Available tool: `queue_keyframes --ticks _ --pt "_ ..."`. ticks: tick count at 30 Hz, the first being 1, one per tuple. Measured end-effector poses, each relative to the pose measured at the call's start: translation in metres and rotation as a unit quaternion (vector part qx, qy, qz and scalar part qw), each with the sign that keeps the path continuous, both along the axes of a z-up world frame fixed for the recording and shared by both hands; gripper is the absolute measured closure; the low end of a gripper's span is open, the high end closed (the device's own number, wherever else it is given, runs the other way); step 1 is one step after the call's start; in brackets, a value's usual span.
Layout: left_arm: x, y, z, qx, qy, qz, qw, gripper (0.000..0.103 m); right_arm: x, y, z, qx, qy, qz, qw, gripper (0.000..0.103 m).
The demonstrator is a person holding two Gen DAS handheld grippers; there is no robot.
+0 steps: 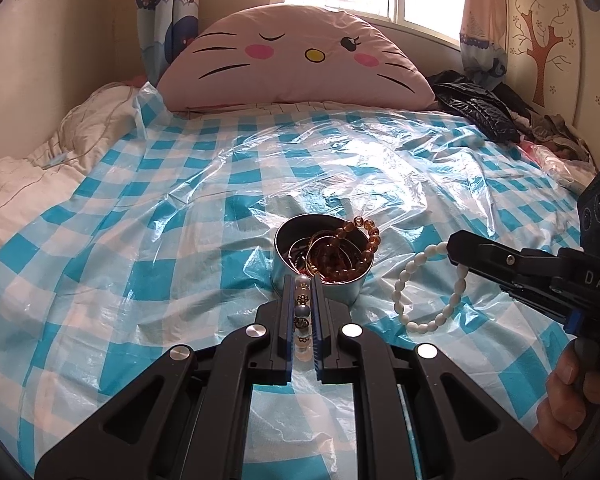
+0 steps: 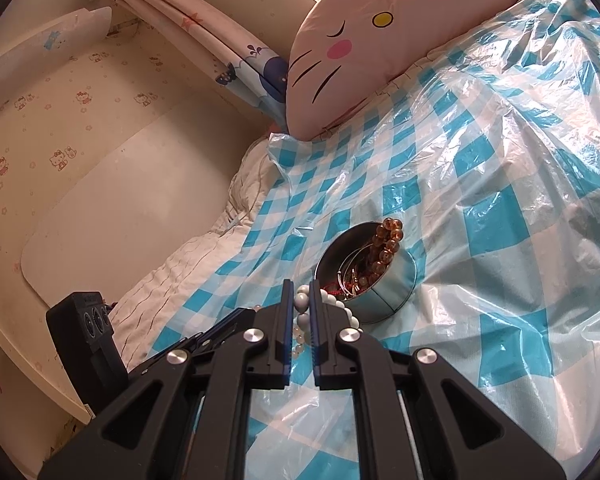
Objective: Organize jewelry
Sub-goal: 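Carry both white bracelets over the silver tin and lower them inside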
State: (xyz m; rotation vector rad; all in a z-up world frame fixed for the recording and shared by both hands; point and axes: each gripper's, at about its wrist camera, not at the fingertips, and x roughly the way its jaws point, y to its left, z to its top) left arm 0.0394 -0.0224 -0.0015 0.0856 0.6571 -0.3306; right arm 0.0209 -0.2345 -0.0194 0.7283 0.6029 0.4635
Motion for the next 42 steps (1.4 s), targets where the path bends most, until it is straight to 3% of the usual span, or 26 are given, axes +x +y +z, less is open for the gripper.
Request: queue_keyframes --ticks 7,22,42 --pt "0.0 0.0 0.001 -0.003 -0.001 -0.001 1.0 0.096 0.001 -0.001 0.001 0.003 -0.003 -0.002 1.0 0.095" --pt "0.015 0.004 0.017 -0.055 0.0 -0.003 0.9985 0.096 0.016 -0.011 0.0 0.046 -0.004 -0.008 0.999 0.095" --pt "0.032 -0.018 0.025 -0.051 -0.009 -0.015 0.9985 0.096 0.037 -0.014 0.006 0.06 -0.018 -0.015 0.998 0.095"
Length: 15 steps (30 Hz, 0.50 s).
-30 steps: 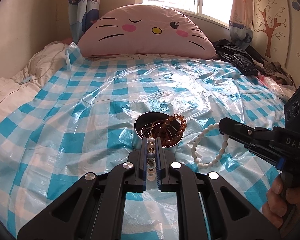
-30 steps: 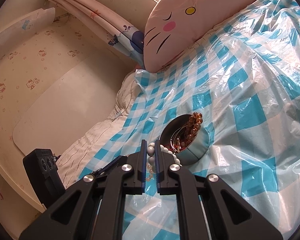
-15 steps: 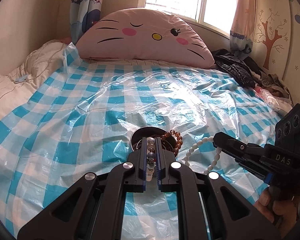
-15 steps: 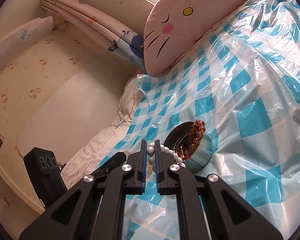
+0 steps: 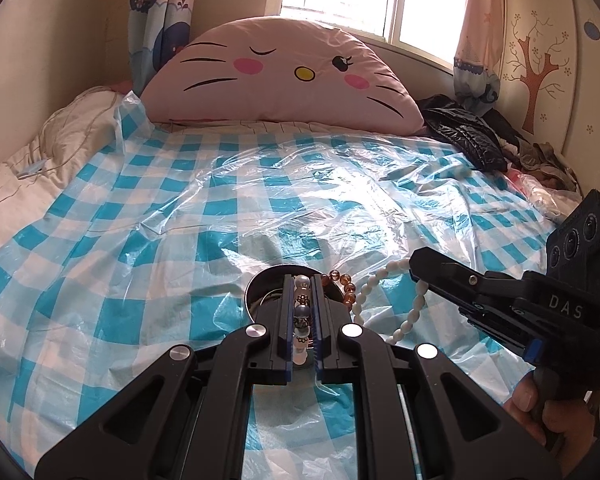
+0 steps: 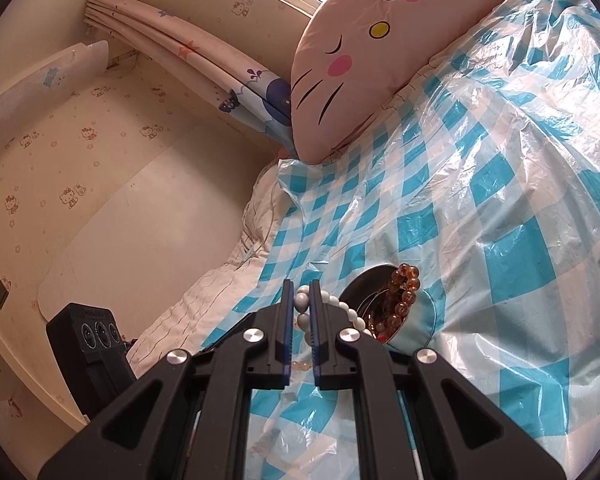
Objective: Organize jewelry
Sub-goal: 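Carry both white bracelets over the silver tin and lower them inside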
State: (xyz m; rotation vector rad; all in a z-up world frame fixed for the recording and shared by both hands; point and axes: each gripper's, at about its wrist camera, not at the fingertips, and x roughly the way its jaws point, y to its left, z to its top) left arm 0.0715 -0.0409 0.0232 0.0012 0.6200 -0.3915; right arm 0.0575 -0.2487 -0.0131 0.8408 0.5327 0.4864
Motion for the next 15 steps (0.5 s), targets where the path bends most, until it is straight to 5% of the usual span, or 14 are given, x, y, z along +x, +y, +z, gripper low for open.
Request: queue_keyframes --ticks 15 --pt "0.02 -0.013 0.003 -0.016 0.003 -0.01 0.9998 0.096 0.016 -0.003 0.002 -0.002 -0.004 -0.006 1.0 0.095"
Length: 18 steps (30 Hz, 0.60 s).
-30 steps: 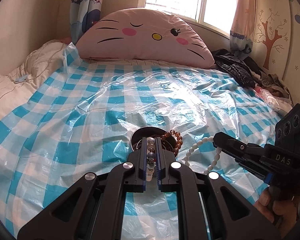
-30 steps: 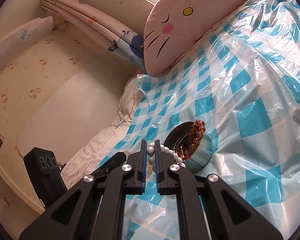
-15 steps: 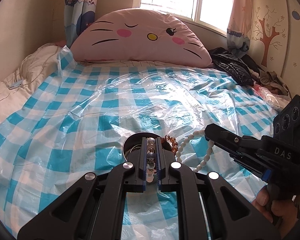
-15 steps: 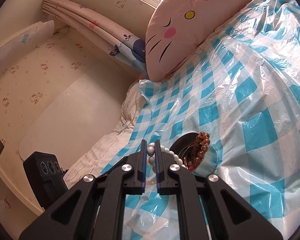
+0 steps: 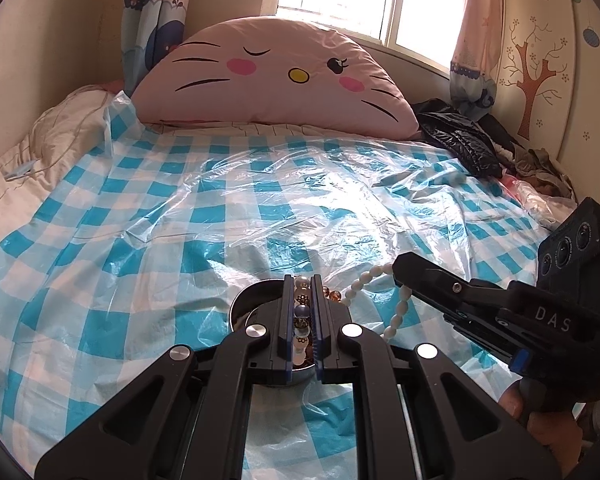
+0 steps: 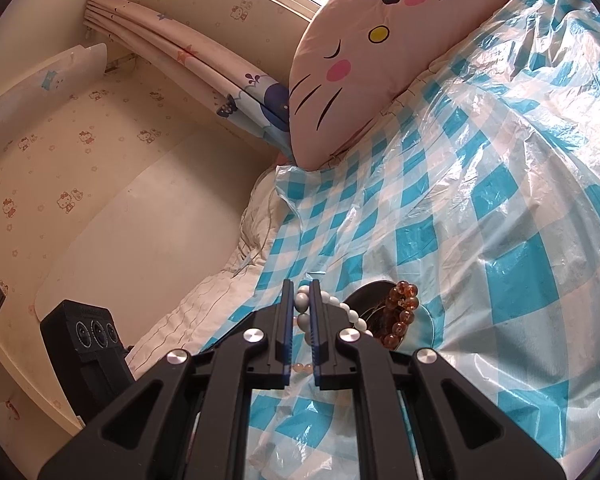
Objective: Organize jewelry
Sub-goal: 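Carry both white bracelets over the silver tin and lower them inside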
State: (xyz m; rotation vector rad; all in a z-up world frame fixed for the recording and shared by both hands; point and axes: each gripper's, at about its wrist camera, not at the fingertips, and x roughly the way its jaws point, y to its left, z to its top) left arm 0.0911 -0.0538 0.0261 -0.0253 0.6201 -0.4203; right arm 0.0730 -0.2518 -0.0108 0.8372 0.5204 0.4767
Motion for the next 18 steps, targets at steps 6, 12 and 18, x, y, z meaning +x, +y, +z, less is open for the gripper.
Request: queue_keyframes --ticks 6,12,18 --pt "0.013 -0.006 -0.002 -0.011 0.009 -0.004 0.9999 0.096 0.009 0.0 0.001 -0.006 -0.003 -0.003 1.0 0.095" --pt "0.023 -0.009 -0.007 -0.018 0.021 -0.003 0.9996 0.096 0.016 -0.002 -0.003 -0.008 0.002 -0.003 1.0 0.095" --pt "0.033 -0.011 -0.015 -0.024 0.036 -0.007 0.999 0.096 0.022 0.0 -0.002 -0.013 0.0 -0.004 1.0 0.095"
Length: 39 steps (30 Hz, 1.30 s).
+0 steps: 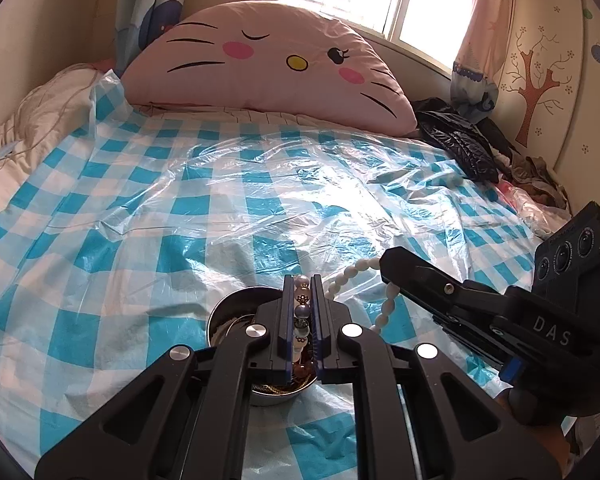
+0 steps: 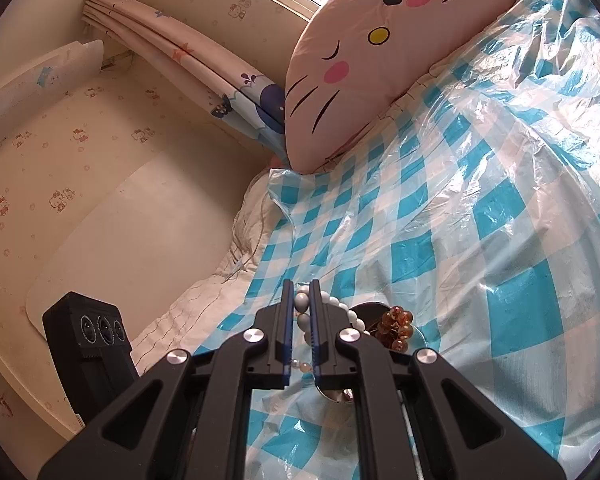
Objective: Organize jewelry
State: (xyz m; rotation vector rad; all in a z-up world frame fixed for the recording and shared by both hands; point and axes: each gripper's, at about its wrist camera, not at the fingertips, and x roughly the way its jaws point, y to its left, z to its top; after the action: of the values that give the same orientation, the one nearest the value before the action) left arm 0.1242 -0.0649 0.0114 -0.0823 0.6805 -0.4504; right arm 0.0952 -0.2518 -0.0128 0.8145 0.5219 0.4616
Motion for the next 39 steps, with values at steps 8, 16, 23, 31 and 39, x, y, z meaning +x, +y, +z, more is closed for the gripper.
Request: queue_keyframes --ticks 8,16,23,31,39 --pt "0.032 0.031 -0.038 0.035 0.083 0.092 0.9917 0.086 0.041 0.036 -0.03 -0.048 0.07 0.049 0.995 0.094" --pt "0.025 0.057 -0.032 0.059 0.064 0.134 0.9871 0.062 0.032 0.036 -0.031 -0.067 0.067 0.035 0.995 0.091" --pt "-0.01 0.052 -0.016 0.127 0.04 0.136 0.9817 0.03 0.003 0.035 -0.015 -0.144 0.071 -0.006 0.987 0.065" --pt "-0.089 0.073 -0.016 0.179 0.046 0.129 0.9743 0.014 -0.07 0.04 0.005 -0.25 0.065 -0.062 0.964 0.033" --pt "-0.142 0.087 0.0 0.144 0.044 0.123 0.9809 0.009 -0.143 0.041 0.022 -0.309 0.072 -0.075 0.945 0.028"
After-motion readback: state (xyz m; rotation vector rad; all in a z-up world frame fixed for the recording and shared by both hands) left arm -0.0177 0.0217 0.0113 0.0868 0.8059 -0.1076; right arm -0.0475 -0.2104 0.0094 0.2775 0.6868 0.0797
